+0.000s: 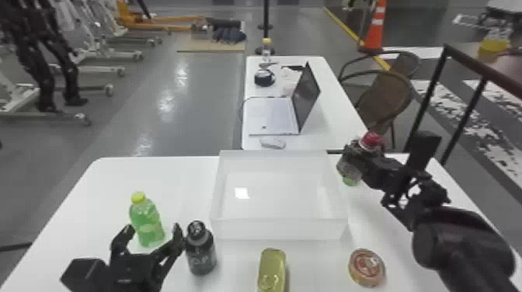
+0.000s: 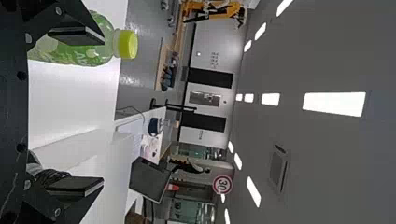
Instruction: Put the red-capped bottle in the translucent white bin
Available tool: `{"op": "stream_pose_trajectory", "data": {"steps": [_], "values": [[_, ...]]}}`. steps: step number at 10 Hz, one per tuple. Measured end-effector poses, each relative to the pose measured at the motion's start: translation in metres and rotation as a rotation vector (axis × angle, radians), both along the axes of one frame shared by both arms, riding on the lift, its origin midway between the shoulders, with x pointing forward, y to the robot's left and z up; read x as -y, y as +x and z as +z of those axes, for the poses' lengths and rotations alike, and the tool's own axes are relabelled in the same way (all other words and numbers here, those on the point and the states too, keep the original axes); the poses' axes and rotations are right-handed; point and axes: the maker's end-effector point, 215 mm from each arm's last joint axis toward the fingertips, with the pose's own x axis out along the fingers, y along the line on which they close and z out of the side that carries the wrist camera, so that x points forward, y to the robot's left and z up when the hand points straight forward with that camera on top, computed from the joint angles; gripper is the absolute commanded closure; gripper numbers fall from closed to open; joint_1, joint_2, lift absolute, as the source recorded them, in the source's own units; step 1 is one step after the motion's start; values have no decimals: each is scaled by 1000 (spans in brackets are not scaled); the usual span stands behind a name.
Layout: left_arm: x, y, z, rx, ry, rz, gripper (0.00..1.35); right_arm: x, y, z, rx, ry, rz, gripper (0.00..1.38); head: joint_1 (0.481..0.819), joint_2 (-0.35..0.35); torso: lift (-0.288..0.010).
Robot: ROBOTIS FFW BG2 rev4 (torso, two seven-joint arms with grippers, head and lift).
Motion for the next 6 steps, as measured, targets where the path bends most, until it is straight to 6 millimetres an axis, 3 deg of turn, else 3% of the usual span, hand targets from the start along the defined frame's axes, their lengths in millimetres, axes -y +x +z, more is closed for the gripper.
{"op": "stream_pose_trajectory", "data": {"steps": [3,6], "values": [[4,3,-2,-4,-8,-7,228,-60,17,-5,-31,25,64,1294,549,0,-100],[6,4,-3,-4,-19,-7,228,-115,8,-54,-146,5,119,1294,549,0,-100]]}}
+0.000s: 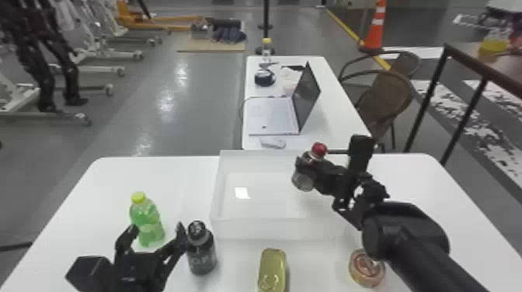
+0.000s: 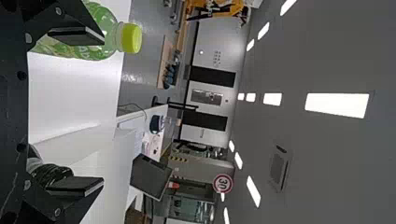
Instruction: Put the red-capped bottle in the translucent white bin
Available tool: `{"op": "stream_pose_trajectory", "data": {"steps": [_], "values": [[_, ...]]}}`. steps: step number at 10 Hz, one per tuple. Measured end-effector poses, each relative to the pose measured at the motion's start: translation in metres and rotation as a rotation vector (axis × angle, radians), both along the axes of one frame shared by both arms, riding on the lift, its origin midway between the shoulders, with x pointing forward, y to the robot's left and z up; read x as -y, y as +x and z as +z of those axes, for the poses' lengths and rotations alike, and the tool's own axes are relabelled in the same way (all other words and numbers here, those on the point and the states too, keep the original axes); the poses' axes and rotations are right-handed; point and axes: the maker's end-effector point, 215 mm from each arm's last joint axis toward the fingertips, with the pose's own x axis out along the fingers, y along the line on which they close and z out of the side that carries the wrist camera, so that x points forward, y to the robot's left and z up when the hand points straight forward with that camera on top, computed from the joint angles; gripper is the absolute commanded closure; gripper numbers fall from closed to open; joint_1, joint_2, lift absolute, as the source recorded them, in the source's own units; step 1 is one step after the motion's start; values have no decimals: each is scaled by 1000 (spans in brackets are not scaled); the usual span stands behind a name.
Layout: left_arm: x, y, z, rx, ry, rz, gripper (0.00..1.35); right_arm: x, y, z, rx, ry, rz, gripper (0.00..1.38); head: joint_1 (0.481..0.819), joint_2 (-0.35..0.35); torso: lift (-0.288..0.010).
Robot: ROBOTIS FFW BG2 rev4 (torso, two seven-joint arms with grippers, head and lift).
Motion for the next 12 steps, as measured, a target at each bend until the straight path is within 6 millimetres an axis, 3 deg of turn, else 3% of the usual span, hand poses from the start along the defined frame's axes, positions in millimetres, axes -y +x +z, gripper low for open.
{"op": "stream_pose_trajectory", "data": {"steps": [1,2,4,5,6,9,10,12], "values": [[-1,0,0,1,-3,3,228,-8,-6,-17,-31,-22,13,1294,549,0,-100],[-1,0,0,0,-6,4,228,-12,-11,-31,-55,-42,23,1165,549,0,-100],[-1,-1,-1,-2,-11,5,228,-17,-14,-35,-44,-72,34,111,549,0,-100],[1,-1,-2,-3,-13,2,228,-17,-13,-34,-37,-81,34,25,549,0,-100],[1,0,-2,-4,-15,2,228,-17,-12,-32,-30,-86,32,133,549,0,-100],[1,-1,-3,-6,-19,3,228,-14,-9,-28,-22,-86,25,105,549,0,-100],[0,-2,-4,-6,-20,4,228,-16,-7,-19,-2,-76,23,108,549,0,-100],[-2,-3,-4,-5,-22,8,228,-24,-6,25,71,-16,23,110,549,0,-100]]}}
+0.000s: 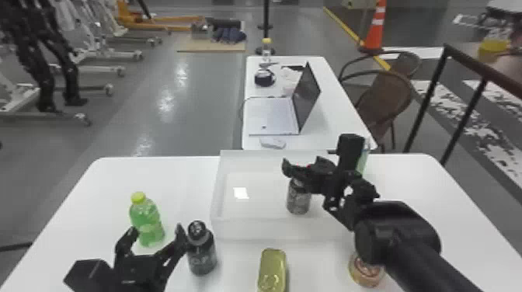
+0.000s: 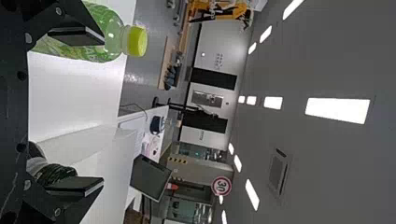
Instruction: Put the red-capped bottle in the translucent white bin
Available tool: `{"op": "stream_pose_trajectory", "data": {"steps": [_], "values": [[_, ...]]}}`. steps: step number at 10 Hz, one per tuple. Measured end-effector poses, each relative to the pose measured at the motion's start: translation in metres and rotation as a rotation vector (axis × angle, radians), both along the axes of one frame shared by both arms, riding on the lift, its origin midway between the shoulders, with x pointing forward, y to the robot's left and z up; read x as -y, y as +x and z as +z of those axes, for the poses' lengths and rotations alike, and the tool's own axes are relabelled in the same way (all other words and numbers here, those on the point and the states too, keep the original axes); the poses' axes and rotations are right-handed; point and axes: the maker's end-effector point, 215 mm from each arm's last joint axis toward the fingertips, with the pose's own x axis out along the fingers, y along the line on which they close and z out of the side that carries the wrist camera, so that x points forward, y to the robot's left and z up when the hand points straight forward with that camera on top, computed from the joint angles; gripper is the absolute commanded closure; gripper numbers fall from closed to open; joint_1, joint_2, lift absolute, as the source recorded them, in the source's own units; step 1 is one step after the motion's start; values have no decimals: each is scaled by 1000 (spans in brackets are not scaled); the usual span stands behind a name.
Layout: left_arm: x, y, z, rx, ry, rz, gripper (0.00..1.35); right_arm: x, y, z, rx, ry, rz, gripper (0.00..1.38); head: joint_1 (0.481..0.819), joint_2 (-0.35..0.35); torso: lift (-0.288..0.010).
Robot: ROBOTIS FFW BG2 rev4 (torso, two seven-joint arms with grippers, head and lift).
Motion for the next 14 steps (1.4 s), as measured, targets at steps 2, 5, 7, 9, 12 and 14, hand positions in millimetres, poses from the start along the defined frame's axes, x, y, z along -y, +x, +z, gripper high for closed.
{"op": "stream_pose_trajectory", "data": {"steps": [2,5,7,9,12,14], "values": [[1,1,2,4,0,-2,228,7,-17,39,19,81,-22,110,549,0,-100],[3,1,6,16,0,-1,228,44,-77,46,55,55,-61,116,549,0,-100],[3,0,8,24,3,1,228,68,-137,21,80,-35,-127,140,549,0,-100],[-3,-6,6,19,13,12,228,72,-191,-6,64,-95,-128,140,549,0,-100],[-11,-19,-5,-18,37,24,228,115,-238,-48,-11,-227,-198,140,549,0,-100],[-16,-27,-12,-39,54,30,228,127,-259,-79,-78,-256,-227,140,549,0,-100]]}}
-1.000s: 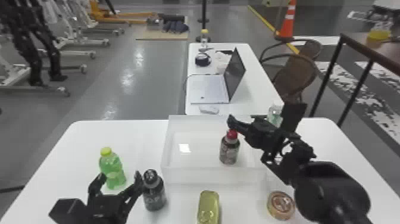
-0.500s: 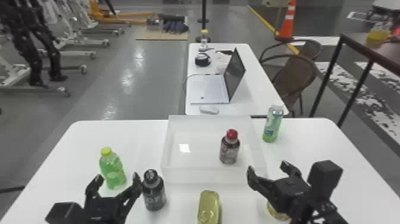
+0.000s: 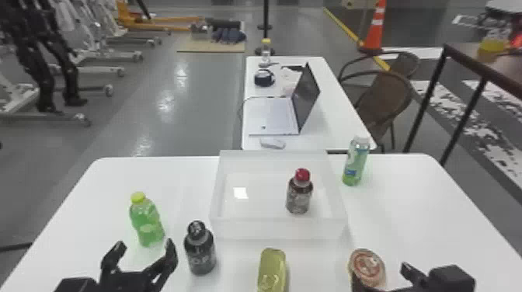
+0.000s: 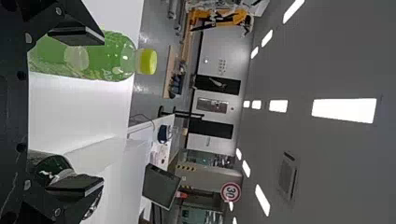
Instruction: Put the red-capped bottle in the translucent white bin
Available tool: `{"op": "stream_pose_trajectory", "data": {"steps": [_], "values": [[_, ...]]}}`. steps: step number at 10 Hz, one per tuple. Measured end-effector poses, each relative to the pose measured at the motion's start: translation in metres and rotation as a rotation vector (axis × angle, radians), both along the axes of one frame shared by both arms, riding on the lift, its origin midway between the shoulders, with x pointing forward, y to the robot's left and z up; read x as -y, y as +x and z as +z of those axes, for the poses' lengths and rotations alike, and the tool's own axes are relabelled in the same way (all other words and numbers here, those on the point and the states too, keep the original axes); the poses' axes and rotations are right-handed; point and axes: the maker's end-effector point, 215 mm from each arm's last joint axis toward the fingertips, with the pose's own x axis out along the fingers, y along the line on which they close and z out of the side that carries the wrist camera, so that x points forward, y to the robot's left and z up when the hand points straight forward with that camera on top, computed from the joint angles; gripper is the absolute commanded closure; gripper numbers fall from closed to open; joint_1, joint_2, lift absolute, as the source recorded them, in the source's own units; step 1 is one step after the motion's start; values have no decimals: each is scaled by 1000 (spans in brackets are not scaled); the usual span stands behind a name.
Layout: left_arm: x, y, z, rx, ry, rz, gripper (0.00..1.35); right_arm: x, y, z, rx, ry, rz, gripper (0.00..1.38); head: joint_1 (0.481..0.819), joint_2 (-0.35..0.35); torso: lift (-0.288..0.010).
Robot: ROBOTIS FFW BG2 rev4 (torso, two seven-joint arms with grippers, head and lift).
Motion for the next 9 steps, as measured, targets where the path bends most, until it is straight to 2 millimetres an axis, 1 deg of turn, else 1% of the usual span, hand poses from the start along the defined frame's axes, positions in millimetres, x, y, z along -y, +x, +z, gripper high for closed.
{"op": "stream_pose_trajectory", "data": {"steps": [2,3,6,9], "values": [[-1,-13,-10,-34,10,-1,228,-1,-6,-6,-7,8,-9,140,549,0,-100],[-2,-15,-10,-36,17,-1,228,-1,-7,-6,-6,11,-11,140,549,0,-100],[-2,-15,-9,-34,29,-3,228,-2,-6,-3,4,17,-13,140,549,0,-100],[-2,-14,-6,-26,31,-4,228,-2,-3,5,36,20,-13,140,549,0,-100]]}}
